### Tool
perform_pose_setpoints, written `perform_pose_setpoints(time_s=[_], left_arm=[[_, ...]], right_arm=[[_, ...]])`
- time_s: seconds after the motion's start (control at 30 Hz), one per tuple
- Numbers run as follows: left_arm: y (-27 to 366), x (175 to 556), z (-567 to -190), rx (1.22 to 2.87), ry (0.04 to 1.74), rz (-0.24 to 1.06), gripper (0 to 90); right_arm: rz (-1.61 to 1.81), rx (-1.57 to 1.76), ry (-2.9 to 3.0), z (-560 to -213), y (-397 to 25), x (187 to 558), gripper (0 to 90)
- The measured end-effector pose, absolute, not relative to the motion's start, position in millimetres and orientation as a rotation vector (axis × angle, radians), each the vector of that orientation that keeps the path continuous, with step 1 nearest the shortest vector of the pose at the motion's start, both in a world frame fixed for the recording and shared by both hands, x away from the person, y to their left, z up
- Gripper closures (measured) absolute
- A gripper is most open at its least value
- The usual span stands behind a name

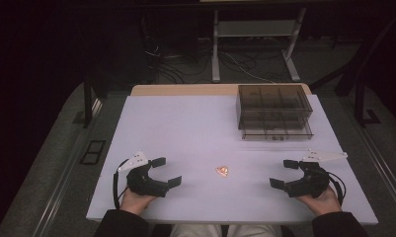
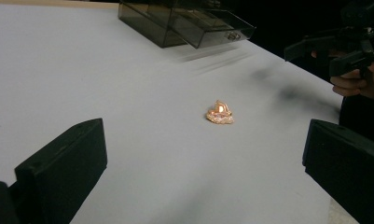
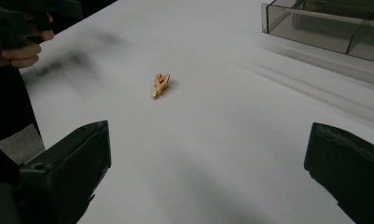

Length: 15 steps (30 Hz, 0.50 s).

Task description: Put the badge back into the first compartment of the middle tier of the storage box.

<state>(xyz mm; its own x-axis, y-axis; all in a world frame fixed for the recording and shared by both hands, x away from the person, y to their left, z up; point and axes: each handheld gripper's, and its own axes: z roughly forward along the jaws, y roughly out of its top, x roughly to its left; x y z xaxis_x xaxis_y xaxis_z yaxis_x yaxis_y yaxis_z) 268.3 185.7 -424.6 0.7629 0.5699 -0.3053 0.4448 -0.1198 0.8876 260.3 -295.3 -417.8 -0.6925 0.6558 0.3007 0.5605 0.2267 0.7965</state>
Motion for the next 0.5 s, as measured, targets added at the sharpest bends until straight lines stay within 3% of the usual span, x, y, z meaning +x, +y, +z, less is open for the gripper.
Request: perform_pose_setpoints(time_s=[0.5], left_arm=[[187.2, 268.2, -424.8, 1.742, 0.808, 0.132, 0.0]], right_arm=[[1.479, 1.176, 2.4, -417.6, -293.5, 259.5, 0.1]])
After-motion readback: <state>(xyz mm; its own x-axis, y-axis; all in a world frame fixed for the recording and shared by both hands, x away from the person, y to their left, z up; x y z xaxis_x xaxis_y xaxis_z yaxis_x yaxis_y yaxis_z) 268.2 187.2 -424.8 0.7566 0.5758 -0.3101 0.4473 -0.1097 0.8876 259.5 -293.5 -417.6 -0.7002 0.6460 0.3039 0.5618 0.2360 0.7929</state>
